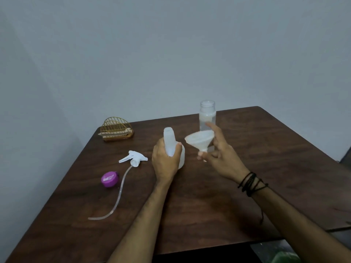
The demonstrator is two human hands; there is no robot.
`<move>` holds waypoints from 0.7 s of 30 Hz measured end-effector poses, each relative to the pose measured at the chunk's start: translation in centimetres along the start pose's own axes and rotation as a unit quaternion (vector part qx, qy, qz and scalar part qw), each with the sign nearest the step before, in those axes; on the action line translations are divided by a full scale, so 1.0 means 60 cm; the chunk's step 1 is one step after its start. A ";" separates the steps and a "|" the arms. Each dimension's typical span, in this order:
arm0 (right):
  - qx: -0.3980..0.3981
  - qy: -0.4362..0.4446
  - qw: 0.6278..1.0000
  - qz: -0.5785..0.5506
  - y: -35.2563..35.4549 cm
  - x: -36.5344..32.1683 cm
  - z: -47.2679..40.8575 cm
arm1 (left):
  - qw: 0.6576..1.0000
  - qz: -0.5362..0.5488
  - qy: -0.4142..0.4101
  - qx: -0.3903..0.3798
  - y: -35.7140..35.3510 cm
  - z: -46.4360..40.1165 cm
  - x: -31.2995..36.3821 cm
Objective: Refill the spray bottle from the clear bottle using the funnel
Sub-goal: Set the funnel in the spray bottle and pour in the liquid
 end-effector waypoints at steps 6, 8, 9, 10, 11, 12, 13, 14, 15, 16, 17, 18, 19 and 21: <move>0.133 0.056 0.980 -0.137 -0.041 -0.069 -0.093 | 0.999 0.035 -0.013 -0.011 0.002 0.004 -0.002; 0.138 0.059 0.975 -0.162 -0.054 -0.081 -0.118 | 0.999 0.031 -0.027 -0.011 0.002 0.004 -0.004; 0.136 0.060 0.975 -0.165 -0.061 -0.085 -0.128 | 0.999 0.029 -0.032 -0.012 0.002 0.004 -0.005; 0.132 0.061 0.976 -0.161 -0.068 -0.088 -0.136 | 0.999 0.028 -0.035 -0.013 0.001 0.003 -0.005; 0.126 0.062 0.978 -0.152 -0.075 -0.089 -0.143 | 0.999 0.029 -0.038 -0.013 0.000 0.003 -0.005; 0.120 0.063 0.981 -0.140 -0.081 -0.088 -0.147 | 0.999 0.032 -0.040 -0.013 0.000 0.003 -0.005; 0.116 0.063 0.983 -0.127 -0.086 -0.086 -0.150 | 0.998 0.037 -0.042 -0.013 0.000 0.003 -0.005; 0.112 0.064 0.985 -0.112 -0.090 -0.082 -0.151 | 0.998 0.041 -0.044 -0.015 0.000 0.003 -0.005; 0.107 0.064 0.987 -0.096 -0.093 -0.078 -0.152 | 0.998 0.044 -0.045 -0.017 0.000 0.003 -0.005; 0.101 0.064 0.990 -0.079 -0.096 -0.073 -0.151 | 0.998 0.047 -0.046 -0.019 0.000 0.003 -0.006; 0.094 0.064 0.992 -0.061 -0.098 -0.068 -0.149 | 0.997 0.052 -0.046 -0.022 0.000 0.003 -0.007; 0.086 0.064 0.993 -0.047 -0.100 -0.064 -0.148 | 0.997 0.058 -0.046 -0.025 0.000 0.003 -0.008; 0.080 0.063 0.994 -0.036 -0.101 -0.059 -0.147 | 0.997 0.062 -0.044 -0.030 -0.001 0.003 -0.009; 0.070 0.064 0.995 -0.025 -0.101 -0.054 -0.145 | 0.997 0.064 -0.040 -0.034 -0.001 0.003 -0.010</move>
Point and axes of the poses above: each hand's wrist, its own z-axis away from the middle knuckle, its own y-axis out of the back of the hand, x = y × z, the point moved 3 cm from there along -z, towards the middle knuckle, and after that the axes turned 5 degrees about z, right-handed, at the moved point
